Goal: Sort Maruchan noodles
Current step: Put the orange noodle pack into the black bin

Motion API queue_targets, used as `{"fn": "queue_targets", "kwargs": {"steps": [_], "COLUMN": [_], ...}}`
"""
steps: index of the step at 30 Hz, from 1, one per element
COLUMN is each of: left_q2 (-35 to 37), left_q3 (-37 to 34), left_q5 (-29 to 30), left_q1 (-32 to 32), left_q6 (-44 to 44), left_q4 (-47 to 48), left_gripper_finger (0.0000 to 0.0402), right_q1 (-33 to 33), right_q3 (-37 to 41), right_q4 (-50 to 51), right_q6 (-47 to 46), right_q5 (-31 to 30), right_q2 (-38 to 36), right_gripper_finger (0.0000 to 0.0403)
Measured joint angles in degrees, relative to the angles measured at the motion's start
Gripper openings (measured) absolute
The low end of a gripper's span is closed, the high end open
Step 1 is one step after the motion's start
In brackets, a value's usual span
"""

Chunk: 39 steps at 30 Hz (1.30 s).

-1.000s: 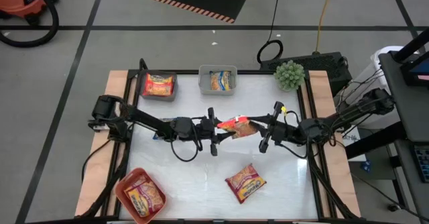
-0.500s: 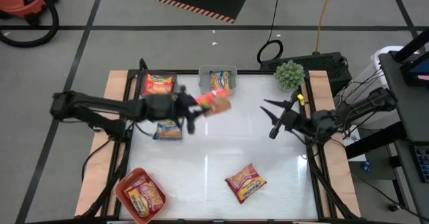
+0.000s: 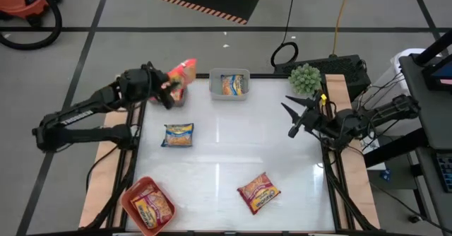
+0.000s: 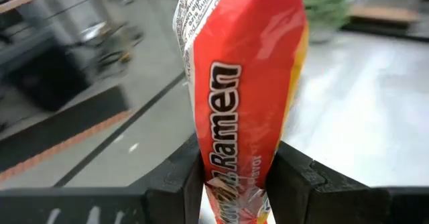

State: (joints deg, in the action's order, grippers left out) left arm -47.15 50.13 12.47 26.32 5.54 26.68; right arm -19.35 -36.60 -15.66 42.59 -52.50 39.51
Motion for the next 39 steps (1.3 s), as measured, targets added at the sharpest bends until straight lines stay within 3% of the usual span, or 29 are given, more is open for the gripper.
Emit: {"fn": "queue_targets", "kwargs": {"steps": [10,21,25,30,39], "left_q2": [-7.0,-23.2,-28.0,-32.3,-34.2], "left_q3": [8.1,22.0,22.3,22.3,22.3], "left_q5": [-0.4,-0.5,-0.4,0.5,2.9], "left_q1": [11.9,15.0,16.0,16.4,17.1], "left_q6": [3.1,8.1,12.1,16.8,21.6], "left_q4": [19.7,45.0,47.2,47.4,50.2], "left_gripper_finger": [0.0131,0.0131,0.0131,0.0131,0.0131], "right_q1": [4.5,4.8,4.8,4.8,4.8], "right_q3": [0.0,0.0,0.0,0.0,0.0], "right_q4": [1.3,0.9,0.9,0.9,2.5], "right_q6": [-1.4,-1.1,-0.9,-0.8,-1.2], "right_q5": [0.2,2.9,6.3,6.0,5.8], "right_q2": [0.0,0.1,0.1,0.1,0.1], "right_gripper_finger": [0.0121,0.0121,0.0121,0.0121,0.0121]}}
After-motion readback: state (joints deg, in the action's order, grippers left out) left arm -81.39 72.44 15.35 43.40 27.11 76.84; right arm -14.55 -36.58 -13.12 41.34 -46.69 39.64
